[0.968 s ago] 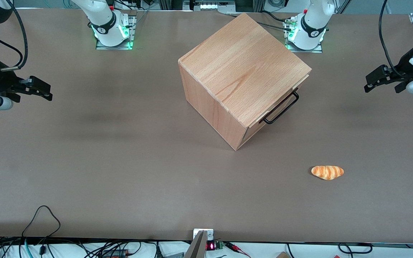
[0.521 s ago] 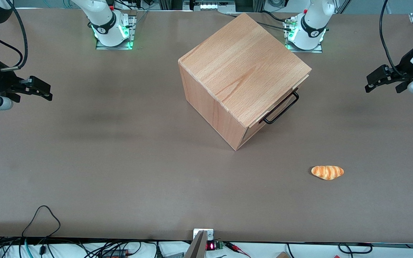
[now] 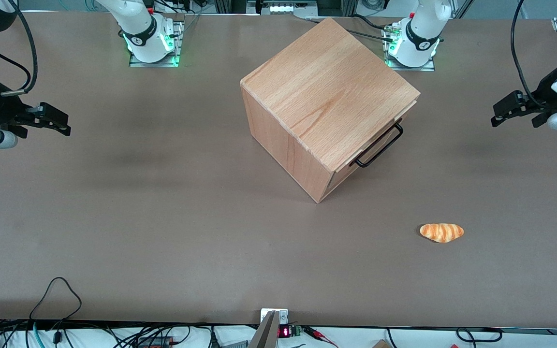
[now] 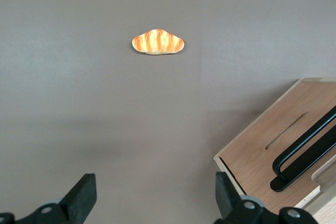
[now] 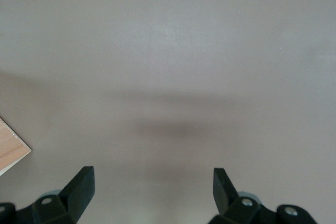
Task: Open top drawer with left arm
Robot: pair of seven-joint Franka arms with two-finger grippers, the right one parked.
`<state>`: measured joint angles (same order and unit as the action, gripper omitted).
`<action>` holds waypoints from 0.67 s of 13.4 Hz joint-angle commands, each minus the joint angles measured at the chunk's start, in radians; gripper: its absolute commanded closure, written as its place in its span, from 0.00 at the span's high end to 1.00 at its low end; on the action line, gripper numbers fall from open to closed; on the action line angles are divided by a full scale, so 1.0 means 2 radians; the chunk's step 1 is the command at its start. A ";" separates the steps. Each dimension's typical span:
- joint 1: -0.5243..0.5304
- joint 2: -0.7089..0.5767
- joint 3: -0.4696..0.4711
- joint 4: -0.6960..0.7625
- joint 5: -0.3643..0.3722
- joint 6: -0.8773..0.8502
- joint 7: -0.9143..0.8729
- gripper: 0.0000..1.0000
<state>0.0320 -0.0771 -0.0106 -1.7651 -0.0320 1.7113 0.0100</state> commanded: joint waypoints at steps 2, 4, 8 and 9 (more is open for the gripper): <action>-0.007 0.016 -0.002 0.017 0.014 -0.004 0.010 1.00; -0.010 0.026 -0.012 0.013 0.014 0.000 0.011 1.00; -0.012 0.063 -0.044 0.012 0.008 0.034 0.034 1.00; -0.012 0.072 -0.051 0.010 0.007 0.052 0.039 1.00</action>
<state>0.0097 0.0234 -0.0837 -1.7624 -0.0320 1.7726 0.0491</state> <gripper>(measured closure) 0.000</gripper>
